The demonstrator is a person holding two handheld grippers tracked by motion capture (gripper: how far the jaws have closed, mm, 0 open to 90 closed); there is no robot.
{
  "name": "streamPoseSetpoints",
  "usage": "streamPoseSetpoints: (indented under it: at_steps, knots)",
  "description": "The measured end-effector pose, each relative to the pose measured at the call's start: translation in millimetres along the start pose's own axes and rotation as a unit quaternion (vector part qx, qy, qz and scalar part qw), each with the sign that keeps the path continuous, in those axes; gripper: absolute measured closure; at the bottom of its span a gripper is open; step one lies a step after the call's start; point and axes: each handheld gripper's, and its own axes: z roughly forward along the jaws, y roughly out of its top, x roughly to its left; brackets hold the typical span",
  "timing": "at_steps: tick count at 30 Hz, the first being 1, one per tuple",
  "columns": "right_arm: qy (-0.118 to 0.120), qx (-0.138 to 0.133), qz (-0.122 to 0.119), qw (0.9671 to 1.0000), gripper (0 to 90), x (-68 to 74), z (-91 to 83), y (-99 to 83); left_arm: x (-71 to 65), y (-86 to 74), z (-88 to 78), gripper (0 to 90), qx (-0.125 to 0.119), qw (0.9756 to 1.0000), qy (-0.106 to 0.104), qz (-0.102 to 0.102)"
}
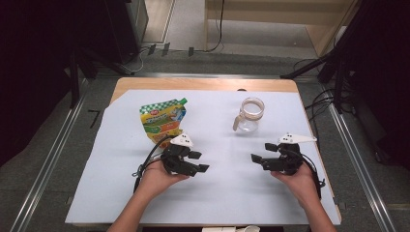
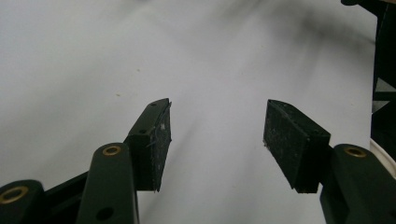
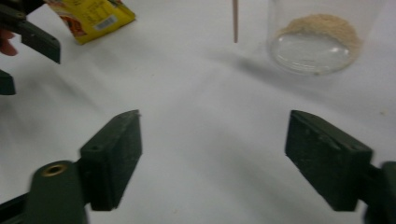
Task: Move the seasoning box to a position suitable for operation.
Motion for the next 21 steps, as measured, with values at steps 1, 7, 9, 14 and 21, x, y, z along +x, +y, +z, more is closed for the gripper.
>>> streamPoseSetpoints:
  at_steps: [1,7,9,14,21]
  knots:
    - [-0.002,0.003,-0.002,1.0000,12.1,1.4,0.9,0.0,0.0,-0.1,-0.6,39.9,-0.002,1.0000,-0.001,-0.002]
    - [-0.005,0.010,-0.022,0.9997,22.8,5.8,5.5,-0.2,1.1,-1.0,-1.1,39.9,-0.007,0.9999,-0.008,-0.002]
    - [0.002,0.004,-0.021,0.9998,27.5,5.7,5.1,0.0,0.6,-1.2,-1.1,40.0,-0.009,0.9999,-0.008,-0.001]
    - [-0.009,-0.001,-0.027,0.9996,29.8,5.6,4.8,0.8,1.1,-1.2,-1.9,40.2,-0.010,0.9999,-0.010,-0.002]
    - [-0.025,0.005,-0.033,0.9991,39.9,0.4,3.9,0.9,1.6,-1.9,-3.4,40.3,-0.013,0.9999,-0.012,-0.001]
